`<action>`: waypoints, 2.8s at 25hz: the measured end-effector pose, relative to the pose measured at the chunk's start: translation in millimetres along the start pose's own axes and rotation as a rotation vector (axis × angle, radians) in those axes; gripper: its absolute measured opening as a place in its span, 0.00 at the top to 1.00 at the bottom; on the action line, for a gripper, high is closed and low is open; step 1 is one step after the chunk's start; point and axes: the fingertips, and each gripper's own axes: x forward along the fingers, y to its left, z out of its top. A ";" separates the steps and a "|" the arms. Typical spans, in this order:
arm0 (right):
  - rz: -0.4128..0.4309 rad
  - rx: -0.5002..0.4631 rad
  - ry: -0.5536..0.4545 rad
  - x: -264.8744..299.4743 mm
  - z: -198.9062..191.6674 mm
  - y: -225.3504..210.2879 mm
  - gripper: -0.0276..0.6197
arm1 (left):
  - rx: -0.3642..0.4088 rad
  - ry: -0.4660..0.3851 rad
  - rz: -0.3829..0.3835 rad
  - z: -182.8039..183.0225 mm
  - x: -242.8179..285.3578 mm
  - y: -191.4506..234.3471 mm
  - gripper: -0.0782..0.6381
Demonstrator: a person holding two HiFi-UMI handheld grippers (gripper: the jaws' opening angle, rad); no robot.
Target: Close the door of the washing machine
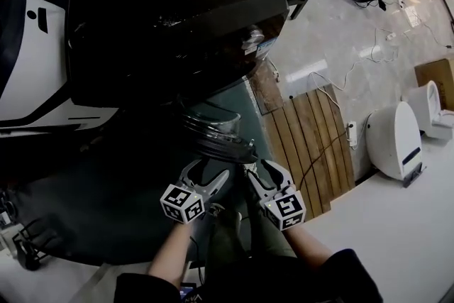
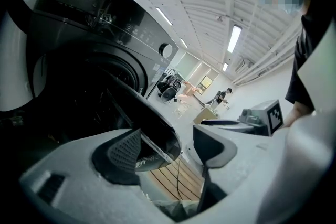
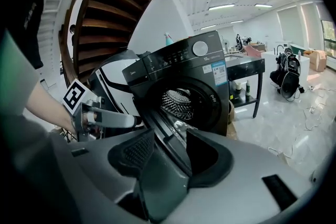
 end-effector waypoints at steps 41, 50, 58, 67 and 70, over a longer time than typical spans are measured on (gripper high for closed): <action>-0.125 0.249 -0.193 152.9 58.7 -143.2 0.70 | 0.116 -0.264 0.182 115.1 71.2 73.8 0.54; -0.146 0.229 -0.207 166.8 66.2 -157.3 0.75 | 0.310 -0.284 0.514 137.5 35.2 116.3 0.89; -0.112 0.211 -0.239 182.2 84.5 -159.2 0.83 | 0.248 -0.290 0.596 138.4 24.7 143.0 0.89; -0.101 0.208 -0.268 198.9 100.1 -165.1 0.95 | 0.242 -0.288 0.611 144.9 29.3 156.1 0.89; -0.102 0.213 -0.276 202.5 103.8 -167.0 0.95 | 0.237 -0.287 0.614 146.8 30.7 160.2 0.89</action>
